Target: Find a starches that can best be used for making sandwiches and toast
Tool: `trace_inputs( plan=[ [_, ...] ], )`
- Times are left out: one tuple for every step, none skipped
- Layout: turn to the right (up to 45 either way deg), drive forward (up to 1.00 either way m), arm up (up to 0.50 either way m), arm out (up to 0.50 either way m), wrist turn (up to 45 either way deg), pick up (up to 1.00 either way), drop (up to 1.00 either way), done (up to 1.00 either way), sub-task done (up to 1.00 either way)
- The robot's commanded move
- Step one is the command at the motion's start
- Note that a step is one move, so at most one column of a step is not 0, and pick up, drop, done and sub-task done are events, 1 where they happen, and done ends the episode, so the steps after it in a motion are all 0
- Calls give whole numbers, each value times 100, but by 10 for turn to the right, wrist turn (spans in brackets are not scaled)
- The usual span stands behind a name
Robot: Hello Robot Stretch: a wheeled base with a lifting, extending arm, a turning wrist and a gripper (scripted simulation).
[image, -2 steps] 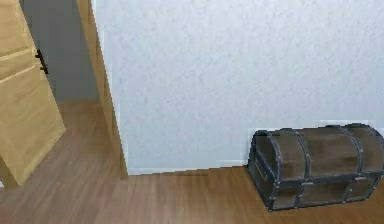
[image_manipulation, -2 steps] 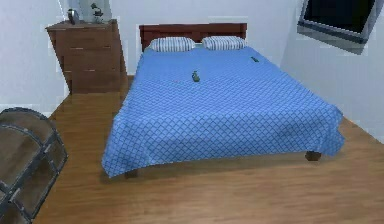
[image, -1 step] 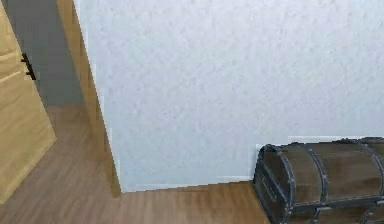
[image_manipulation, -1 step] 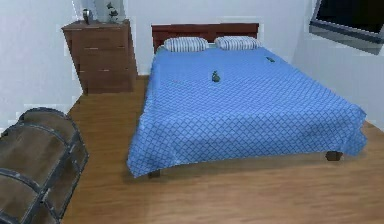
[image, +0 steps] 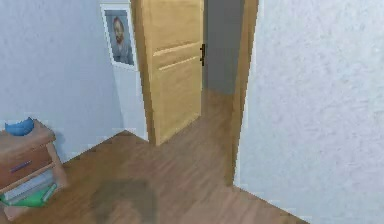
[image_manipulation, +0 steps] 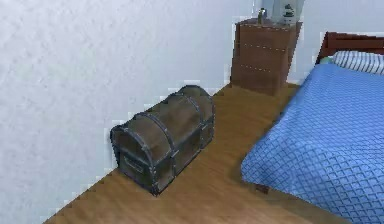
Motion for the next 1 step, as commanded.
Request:
trace_inputs(
  plan=[
    [0,100,0,0,0,0,0,0,0]
  ],
)
